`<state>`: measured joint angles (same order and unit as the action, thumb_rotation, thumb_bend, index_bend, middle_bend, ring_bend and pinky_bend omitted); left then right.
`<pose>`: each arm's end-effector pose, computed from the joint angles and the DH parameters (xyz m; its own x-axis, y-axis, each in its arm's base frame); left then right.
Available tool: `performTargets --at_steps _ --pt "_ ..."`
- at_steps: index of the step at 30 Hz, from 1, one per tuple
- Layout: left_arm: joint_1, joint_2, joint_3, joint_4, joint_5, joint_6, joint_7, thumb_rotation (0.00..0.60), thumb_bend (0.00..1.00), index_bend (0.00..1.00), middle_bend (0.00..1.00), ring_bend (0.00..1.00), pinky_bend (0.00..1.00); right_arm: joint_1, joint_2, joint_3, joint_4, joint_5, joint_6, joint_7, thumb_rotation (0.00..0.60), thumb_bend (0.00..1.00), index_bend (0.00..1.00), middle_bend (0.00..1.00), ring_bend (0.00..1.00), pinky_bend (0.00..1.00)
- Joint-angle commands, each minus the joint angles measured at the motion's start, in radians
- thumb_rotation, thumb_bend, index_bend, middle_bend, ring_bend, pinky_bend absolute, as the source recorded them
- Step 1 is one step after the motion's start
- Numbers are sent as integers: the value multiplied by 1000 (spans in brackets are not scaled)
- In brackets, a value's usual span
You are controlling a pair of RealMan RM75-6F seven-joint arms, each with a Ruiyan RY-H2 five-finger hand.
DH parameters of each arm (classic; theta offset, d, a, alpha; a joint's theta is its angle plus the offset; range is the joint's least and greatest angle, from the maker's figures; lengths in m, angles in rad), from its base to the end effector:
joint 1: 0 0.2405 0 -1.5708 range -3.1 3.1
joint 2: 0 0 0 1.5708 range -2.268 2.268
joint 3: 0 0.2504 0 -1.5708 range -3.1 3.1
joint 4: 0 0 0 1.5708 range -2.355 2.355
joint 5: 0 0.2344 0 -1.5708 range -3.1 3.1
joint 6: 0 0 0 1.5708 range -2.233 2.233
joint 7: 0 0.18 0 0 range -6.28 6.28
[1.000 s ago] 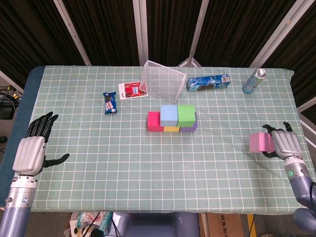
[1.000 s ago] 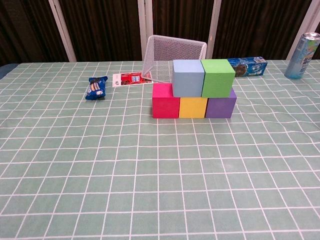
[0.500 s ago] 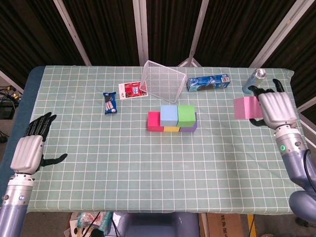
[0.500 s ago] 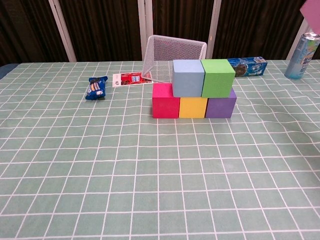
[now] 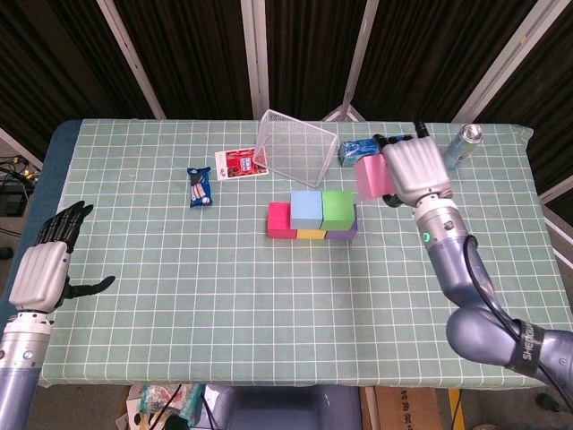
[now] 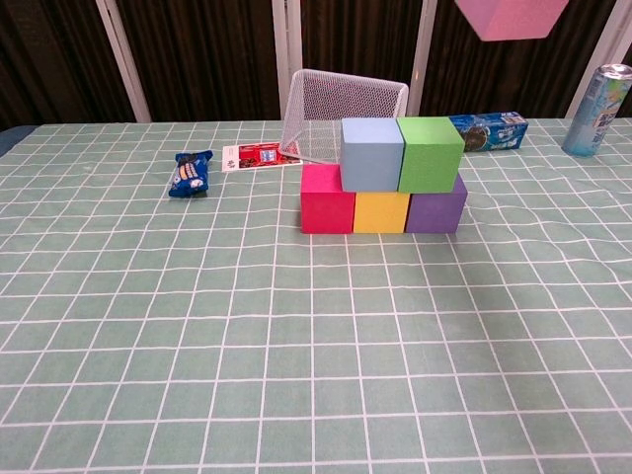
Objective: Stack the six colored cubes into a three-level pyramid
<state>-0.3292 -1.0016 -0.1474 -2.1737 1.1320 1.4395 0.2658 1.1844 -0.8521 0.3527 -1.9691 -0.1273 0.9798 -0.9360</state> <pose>-0.1858 0.2720 0.1374 0.1855 0.0343 0.9820 0.9824 0.0155 -0.1861 -0.0230 -0.4392 0.1563 0.6577 -0.1409 0.7400 -0.7530 -0.1480 0.6411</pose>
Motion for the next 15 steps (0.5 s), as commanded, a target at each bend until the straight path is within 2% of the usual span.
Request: performTargets --at_steps 1,4,10,15 --pt "1 5 -3 4 -9 -7 -8 600 132 0 0 0 0 137 -98 -5 63 230 43 -108 600 236 208 484 341 0" --pt "3 9 -6 8 -15 -13 -16 600 132 0 0 0 0 198 -143 6 96 361 64 -137 600 236 207 484 341 0" --pt "8 19 -13 13 -25 -21 -36 600 132 0 0 0 0 259 -225 35 168 538 111 -139 600 236 207 484 341 0" --pt "9 23 -17 16 -27 -26 -47 600 132 0 0 0 0 274 -251 52 203 577 121 -145 600 236 207 484 341 0"
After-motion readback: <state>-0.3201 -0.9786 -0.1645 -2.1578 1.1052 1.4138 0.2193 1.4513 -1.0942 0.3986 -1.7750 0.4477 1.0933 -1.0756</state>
